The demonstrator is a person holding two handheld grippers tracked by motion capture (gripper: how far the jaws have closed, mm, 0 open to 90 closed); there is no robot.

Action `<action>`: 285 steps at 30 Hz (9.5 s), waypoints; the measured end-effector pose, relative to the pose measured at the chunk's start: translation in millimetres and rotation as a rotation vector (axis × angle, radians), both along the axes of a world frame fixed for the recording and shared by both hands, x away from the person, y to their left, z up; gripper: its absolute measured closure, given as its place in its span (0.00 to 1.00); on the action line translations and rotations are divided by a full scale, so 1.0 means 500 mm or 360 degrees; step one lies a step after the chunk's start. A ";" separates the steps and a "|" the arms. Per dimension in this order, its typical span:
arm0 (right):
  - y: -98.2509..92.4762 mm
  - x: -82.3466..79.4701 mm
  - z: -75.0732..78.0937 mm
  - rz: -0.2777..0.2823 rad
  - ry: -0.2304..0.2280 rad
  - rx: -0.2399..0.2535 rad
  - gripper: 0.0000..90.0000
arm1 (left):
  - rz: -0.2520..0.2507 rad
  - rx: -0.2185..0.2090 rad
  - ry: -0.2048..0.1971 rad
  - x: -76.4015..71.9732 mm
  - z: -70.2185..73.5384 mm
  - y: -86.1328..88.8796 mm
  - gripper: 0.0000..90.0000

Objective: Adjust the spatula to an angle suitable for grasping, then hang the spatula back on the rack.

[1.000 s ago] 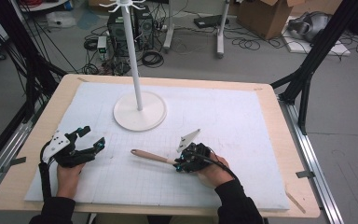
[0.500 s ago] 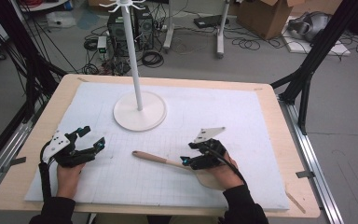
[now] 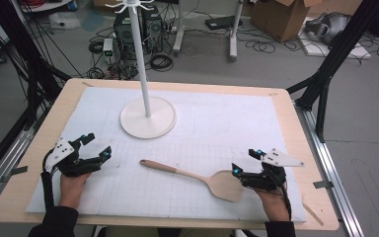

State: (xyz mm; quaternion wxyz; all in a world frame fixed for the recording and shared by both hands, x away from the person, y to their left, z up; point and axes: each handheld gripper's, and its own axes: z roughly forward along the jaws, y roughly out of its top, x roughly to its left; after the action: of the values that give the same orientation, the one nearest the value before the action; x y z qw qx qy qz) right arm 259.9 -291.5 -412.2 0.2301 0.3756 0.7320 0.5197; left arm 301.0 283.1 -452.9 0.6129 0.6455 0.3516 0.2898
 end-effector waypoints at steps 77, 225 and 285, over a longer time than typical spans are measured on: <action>0.264 0.089 -0.011 0.0926 0.0492 -0.0832 0.87 | 0.0058 0.0000 0.0019 0.000 0.003 -0.002 0.20; 0.245 0.013 0.118 0.0325 -0.0230 -0.0031 0.29 | -0.0928 -0.0121 -0.0030 0.044 0.376 -0.302 0.83; 0.110 0.038 0.098 0.0154 -0.0160 -0.0140 0.18 | -0.0581 -0.0056 0.0069 0.284 0.528 -0.187 0.82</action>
State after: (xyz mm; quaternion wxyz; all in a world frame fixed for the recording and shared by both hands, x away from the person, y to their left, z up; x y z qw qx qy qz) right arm 278.7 -236.3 -363.2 0.2575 0.3026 0.7590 0.5158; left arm 443.0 189.9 -188.7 0.6588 0.6938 0.2468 0.1536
